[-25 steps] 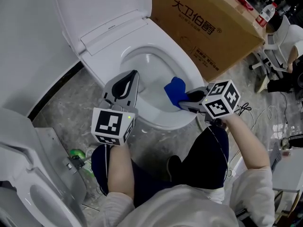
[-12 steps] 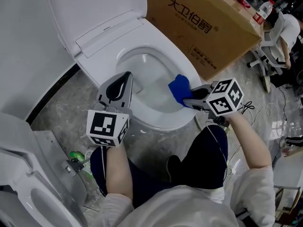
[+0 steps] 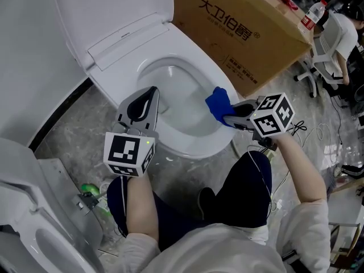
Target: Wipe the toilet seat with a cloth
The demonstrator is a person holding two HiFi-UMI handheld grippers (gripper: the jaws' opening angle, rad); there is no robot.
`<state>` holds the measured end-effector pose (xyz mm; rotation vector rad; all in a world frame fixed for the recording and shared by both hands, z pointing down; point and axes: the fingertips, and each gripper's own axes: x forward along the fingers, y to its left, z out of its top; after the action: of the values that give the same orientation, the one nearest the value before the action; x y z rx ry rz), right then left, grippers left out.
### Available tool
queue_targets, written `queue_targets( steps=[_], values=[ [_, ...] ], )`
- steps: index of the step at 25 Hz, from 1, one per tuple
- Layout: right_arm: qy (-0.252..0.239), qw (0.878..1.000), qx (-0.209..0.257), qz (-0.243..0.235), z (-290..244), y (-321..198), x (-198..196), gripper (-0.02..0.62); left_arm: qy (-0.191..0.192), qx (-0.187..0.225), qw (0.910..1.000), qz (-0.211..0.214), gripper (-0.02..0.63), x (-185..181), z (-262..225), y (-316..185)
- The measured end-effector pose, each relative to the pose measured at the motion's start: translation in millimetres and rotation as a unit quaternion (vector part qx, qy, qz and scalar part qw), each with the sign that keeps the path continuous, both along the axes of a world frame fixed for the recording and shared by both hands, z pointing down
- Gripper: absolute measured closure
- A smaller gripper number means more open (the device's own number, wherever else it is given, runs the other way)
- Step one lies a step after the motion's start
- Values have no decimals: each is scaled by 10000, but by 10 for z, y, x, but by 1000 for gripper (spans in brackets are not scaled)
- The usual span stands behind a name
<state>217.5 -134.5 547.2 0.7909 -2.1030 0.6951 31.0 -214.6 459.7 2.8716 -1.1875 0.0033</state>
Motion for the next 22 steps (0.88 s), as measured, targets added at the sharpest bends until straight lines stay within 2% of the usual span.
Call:
queue_targets(
  steps=[22],
  values=[
    [368, 9986, 262, 289, -4, -362, 310, 541, -118, -1, 9999, -55, 598, 5, 53, -44]
  ],
)
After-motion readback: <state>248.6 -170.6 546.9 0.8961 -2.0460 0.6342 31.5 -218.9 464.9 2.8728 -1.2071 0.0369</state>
